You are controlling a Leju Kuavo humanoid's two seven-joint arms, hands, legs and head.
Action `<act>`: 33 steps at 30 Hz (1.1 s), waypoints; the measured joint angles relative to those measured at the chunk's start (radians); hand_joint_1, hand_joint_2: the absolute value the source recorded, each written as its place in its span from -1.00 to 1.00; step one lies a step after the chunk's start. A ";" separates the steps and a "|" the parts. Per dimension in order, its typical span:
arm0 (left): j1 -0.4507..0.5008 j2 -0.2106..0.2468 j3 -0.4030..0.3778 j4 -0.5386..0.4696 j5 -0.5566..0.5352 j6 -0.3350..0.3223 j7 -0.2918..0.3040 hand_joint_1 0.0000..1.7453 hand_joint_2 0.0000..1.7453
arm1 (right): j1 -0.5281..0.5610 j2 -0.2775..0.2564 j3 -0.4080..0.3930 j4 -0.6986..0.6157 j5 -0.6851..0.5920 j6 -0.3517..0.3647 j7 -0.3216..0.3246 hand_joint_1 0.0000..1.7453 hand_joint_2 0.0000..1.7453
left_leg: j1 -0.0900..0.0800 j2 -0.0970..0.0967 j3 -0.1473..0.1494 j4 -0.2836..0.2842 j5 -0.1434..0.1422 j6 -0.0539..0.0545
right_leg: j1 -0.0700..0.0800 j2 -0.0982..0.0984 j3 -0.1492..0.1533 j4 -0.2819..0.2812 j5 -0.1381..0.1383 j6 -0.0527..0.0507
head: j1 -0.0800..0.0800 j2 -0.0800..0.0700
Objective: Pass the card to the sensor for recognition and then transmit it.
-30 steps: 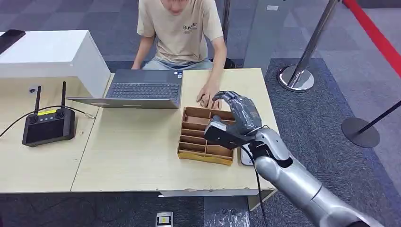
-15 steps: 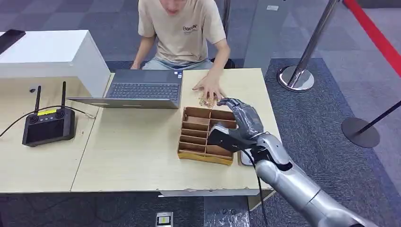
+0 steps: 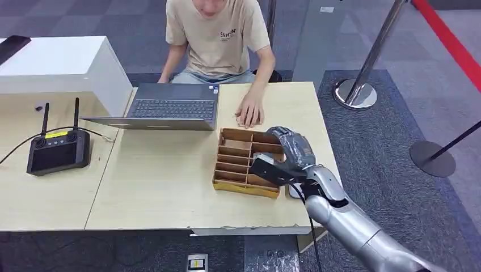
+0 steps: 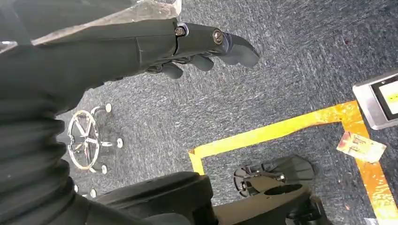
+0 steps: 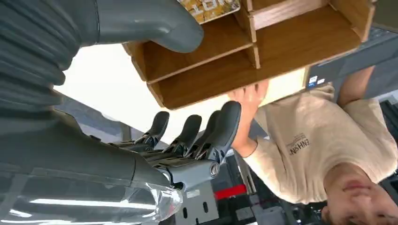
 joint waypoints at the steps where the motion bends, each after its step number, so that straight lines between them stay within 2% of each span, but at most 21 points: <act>1: 0.000 0.000 0.000 0.000 0.000 -0.002 0.000 -1.00 1.00 | 0.000 0.002 0.000 0.005 0.000 0.001 0.000 -0.22 1.00 | 0.000 0.000 0.000 0.000 0.000 0.000 | 0.000 0.000 0.000 0.000 0.000 0.000 | 0.000 0.000; 23: -0.001 0.000 0.000 0.000 0.000 -0.003 0.000 -1.00 1.00 | -0.003 0.016 0.013 0.079 0.036 0.004 0.002 -0.20 1.00 | 0.000 0.000 0.001 0.000 0.000 0.000 | 0.000 0.000 0.001 0.000 0.000 0.000 | 0.000 0.000; 33: -0.001 0.000 0.000 0.000 0.000 -0.003 0.000 -1.00 1.00 | -0.005 0.022 0.018 0.093 0.066 0.007 0.010 0.00 1.00 | 0.000 0.000 0.002 0.000 0.000 0.000 | 0.000 0.000 0.002 0.000 0.000 0.000 | 0.000 0.000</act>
